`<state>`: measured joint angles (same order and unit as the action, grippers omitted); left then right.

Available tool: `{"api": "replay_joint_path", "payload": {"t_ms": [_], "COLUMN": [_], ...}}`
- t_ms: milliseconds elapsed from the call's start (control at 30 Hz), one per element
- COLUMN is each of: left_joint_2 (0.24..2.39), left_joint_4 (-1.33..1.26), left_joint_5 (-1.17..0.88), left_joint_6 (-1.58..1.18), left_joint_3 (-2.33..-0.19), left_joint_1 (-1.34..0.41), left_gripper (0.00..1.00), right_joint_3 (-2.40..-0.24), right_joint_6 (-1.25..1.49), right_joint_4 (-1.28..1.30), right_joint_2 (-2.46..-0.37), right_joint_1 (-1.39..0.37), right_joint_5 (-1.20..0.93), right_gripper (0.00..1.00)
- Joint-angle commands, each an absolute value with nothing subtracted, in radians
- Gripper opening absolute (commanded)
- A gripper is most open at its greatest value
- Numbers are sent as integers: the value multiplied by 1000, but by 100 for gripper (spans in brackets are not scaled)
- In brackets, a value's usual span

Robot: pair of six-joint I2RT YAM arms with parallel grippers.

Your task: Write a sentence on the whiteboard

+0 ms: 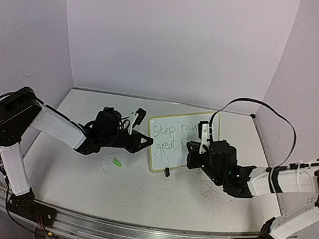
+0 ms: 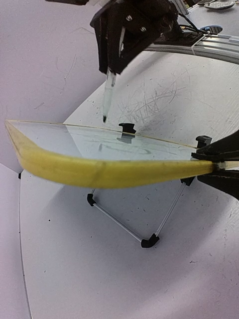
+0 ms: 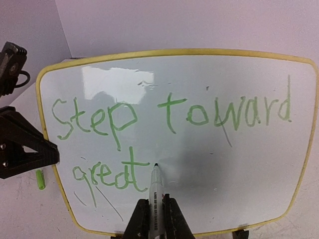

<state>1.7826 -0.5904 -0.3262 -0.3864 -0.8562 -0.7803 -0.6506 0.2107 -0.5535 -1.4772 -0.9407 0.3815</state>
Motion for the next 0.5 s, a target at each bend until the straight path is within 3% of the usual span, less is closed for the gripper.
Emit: {"api": "replay_joint_path", "payload": {"t_ms": [0,467], "left_joint_2": [1739,1750], "left_joint_4": [-576,-575], "left_joint_5": [-288,-285], "left_joint_6": [-341,-351], "left_joint_3": [-851,-860], "left_joint_1": [-776,-776], "left_gripper": [0,0], "right_joint_3": [-537,-584], "right_joint_6": [163,93], "right_joint_4": [-691,-699], "right_joint_2": [-1251,-1344], "right_joint_1": [-921,-881], "right_joint_5": [297,178], "right_gripper": [0,0]}}
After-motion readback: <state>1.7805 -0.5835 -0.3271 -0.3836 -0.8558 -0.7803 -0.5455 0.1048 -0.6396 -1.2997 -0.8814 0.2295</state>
